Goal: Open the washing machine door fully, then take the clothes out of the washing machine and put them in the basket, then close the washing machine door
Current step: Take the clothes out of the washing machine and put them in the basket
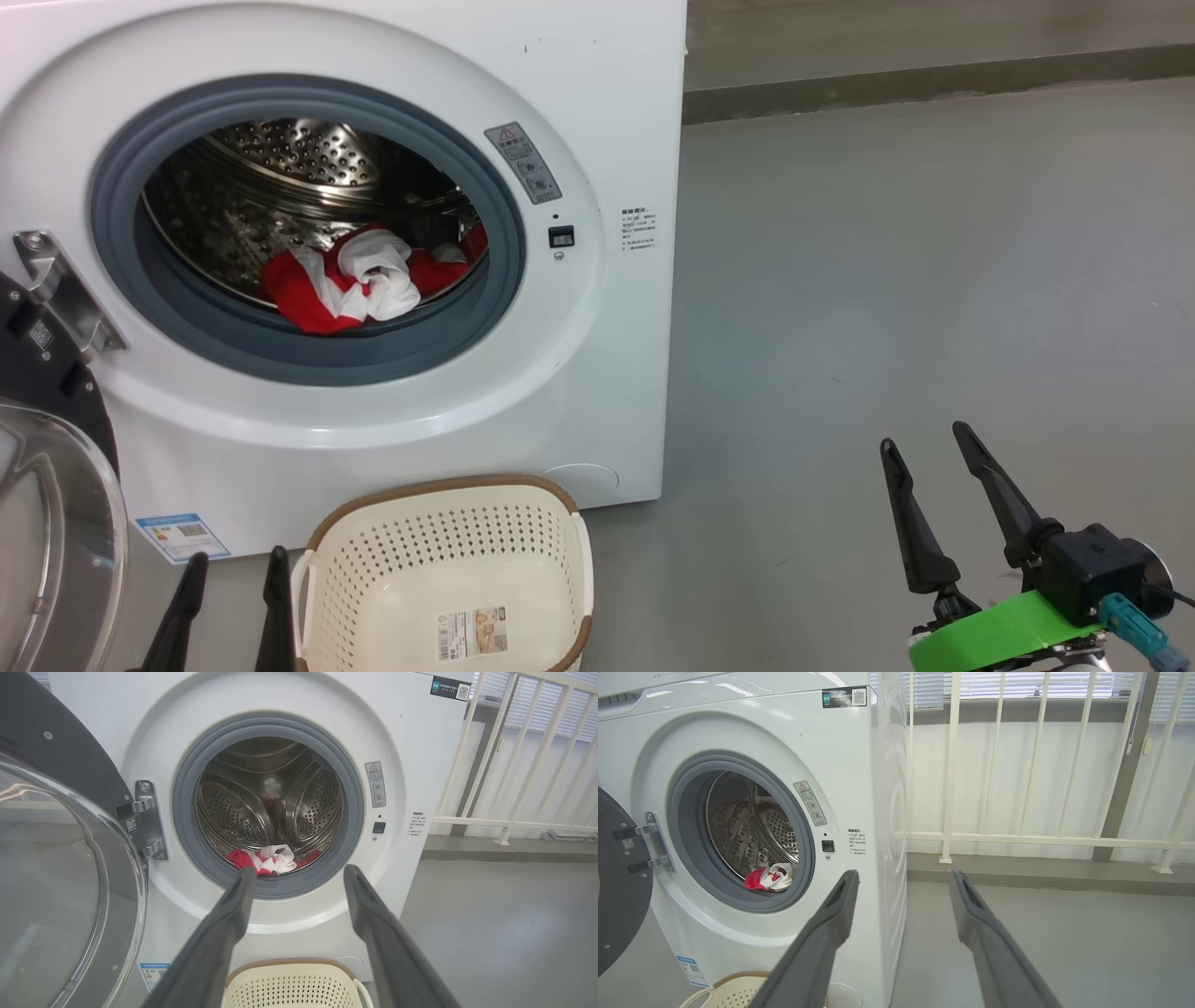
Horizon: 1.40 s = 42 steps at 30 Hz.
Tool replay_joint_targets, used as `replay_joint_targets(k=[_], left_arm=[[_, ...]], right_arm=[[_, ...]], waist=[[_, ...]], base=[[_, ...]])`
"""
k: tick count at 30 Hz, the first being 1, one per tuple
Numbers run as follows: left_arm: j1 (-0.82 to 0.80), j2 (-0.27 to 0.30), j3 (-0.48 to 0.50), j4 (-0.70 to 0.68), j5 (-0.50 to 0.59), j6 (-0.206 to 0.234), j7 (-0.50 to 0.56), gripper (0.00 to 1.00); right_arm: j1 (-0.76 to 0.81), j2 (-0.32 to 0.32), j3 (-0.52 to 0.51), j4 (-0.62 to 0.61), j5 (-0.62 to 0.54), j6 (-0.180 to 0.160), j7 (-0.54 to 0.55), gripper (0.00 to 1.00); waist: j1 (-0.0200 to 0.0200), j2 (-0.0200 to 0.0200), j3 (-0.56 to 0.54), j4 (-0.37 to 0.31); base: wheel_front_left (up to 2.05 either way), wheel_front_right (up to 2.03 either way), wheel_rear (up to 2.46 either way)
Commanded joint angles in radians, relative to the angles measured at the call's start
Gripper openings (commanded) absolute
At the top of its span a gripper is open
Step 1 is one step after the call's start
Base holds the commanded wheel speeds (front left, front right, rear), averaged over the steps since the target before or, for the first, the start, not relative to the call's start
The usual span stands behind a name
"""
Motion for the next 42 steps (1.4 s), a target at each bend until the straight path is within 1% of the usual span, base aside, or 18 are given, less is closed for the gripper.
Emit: replay_joint_targets(k=[1,6,28,36,38,42], left_arm=[[-0.032,0.011,0.035,-0.024,0.006,0.017,-0.003,1.0],[-0.037,0.005,0.029,-0.03,0.009,0.032,-0.004,1.0],[-0.039,0.025,-0.008,-0.044,0.03,0.041,0.014,1.0],[-0.057,0.022,-0.021,-0.044,0.029,0.045,0.005,1.0],[-0.065,0.015,-0.023,-0.042,0.009,0.036,0.0,1.0],[-0.08,0.016,-0.023,-0.03,-0.001,0.032,-0.009,1.0]], right_arm=[[-0.028,-0.005,0.02,-0.026,-0.005,0.006,-0.006,1.0],[-0.023,-0.005,0.019,-0.026,-0.008,0.006,-0.006,1.0],[-0.016,-0.005,0.024,-0.034,-0.013,0.006,-0.006,1.0],[-0.017,-0.005,0.024,-0.039,-0.019,0.006,-0.006,1.0],[-0.017,-0.005,0.025,-0.04,-0.021,0.006,-0.006,1.0],[-0.02,-0.005,0.03,-0.046,-0.022,0.006,-0.006,1.0]], waist=[[0.0,0.0,0.0,0.002],[0.0,0.0,-0.001,0.007],[0.0,0.0,0.012,0.02],[0.0,0.0,0.043,0.038],[0.0,0.0,0.053,0.043],[0.0,0.0,0.084,0.05]], base=[[0.07,-0.07,0.0],[0.0,0.0,0.0],[0.0,0.0,0.0],[0.0,0.0,0.0],[0.0,0.0,0.0],[0.0,0.0,0.0]])
